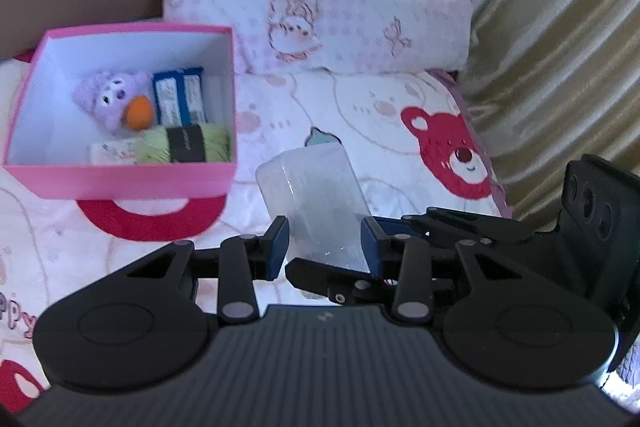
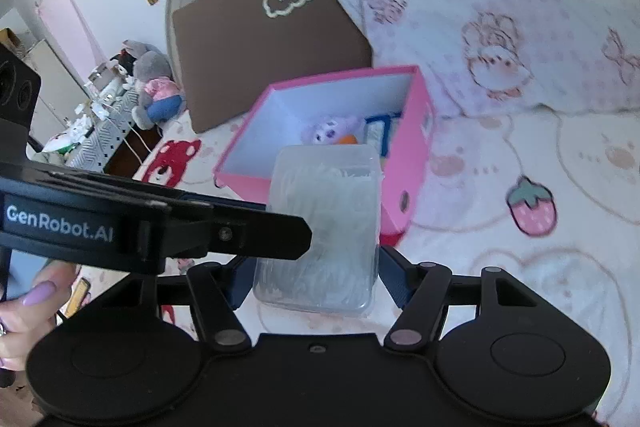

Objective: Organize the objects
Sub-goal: 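Carry the clear plastic box with the right gripper into the pink box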

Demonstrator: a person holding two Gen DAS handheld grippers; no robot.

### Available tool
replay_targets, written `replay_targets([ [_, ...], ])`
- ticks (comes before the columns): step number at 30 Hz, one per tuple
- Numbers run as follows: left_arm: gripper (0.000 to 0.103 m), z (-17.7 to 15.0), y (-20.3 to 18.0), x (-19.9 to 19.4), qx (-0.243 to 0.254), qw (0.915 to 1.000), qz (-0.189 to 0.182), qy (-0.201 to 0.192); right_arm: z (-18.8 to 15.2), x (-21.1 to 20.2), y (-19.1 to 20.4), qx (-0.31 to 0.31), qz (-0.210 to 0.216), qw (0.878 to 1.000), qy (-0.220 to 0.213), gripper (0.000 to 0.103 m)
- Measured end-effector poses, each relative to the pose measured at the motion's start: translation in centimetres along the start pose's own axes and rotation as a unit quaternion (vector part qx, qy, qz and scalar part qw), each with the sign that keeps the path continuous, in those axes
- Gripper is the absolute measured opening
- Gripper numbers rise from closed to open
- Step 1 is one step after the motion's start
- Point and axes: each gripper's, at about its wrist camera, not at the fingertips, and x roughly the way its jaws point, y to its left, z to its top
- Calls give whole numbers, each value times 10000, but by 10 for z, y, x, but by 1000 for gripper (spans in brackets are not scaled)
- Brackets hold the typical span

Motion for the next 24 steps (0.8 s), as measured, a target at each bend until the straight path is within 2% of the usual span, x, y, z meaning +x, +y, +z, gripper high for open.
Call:
replay_targets([
  [10,37,37,25,-35,-62,9988,466,-157,55,20,34,-254,301,9992,-46,69],
  [15,37,55,49,-53,-362,9968,658,-277,84,40,51,-446,525,9975,123,69],
  [17,37,61,59,-56,-468,9962,672,-280,88,49,54,-465,635,9968,139,69],
  [20,37,68,70,-54,-498,9962,684,-207,88,71,49,-180,912,9951,350,69],
  [24,37,74,79,-40,-344,9934,1096,-51,93,96,49,-68,1047,9935,439,69],
])
